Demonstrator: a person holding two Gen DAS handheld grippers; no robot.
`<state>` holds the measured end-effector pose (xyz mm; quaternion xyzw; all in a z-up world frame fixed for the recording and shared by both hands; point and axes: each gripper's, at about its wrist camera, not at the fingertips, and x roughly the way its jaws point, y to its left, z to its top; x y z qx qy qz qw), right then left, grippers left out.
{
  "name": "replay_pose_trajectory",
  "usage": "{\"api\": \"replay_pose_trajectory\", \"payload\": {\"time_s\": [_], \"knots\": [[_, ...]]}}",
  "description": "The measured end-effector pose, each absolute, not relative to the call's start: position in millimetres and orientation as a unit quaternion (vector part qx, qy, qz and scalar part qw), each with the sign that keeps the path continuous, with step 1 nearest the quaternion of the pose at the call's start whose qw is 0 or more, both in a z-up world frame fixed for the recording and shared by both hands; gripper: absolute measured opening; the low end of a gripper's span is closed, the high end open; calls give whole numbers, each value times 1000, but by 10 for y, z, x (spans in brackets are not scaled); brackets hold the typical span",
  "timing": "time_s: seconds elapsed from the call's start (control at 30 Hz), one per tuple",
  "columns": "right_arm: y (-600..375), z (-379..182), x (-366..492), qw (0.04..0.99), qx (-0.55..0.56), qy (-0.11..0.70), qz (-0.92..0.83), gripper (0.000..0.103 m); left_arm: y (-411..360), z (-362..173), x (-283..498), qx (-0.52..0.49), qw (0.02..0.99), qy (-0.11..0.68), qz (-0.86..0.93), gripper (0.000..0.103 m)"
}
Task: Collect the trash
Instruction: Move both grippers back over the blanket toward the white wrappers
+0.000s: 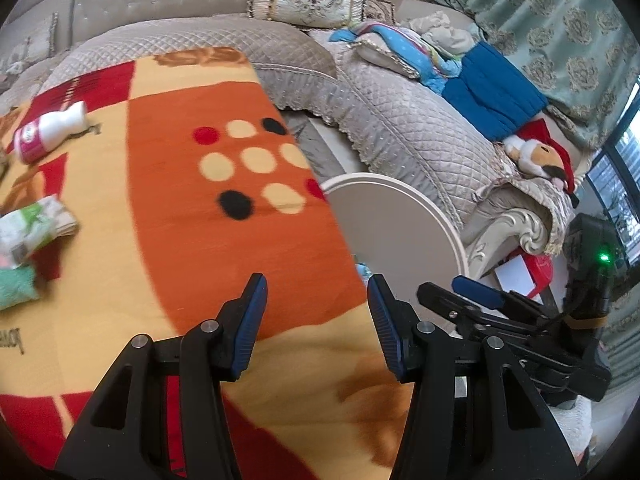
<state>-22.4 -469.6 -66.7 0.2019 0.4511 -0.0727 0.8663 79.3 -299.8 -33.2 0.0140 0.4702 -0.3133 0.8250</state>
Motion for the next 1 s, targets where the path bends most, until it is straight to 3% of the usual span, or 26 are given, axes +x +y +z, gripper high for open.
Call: {"api": "replay_pose_trajectory", "payload": {"time_s": [0.4,0.9,1.0], "knots": [[-3986,-398,16,881,161,444,-12,66,-2262,-288,829,-5,845,464,-266,51],[-2990,-450,447,872,113,470,77,66,-744,-284,1050,-45,872,460,-158,51],[-2832,-429,515,870,109,471,92,66,-437,-214,1106,-52,881,447,-144,59]]}}
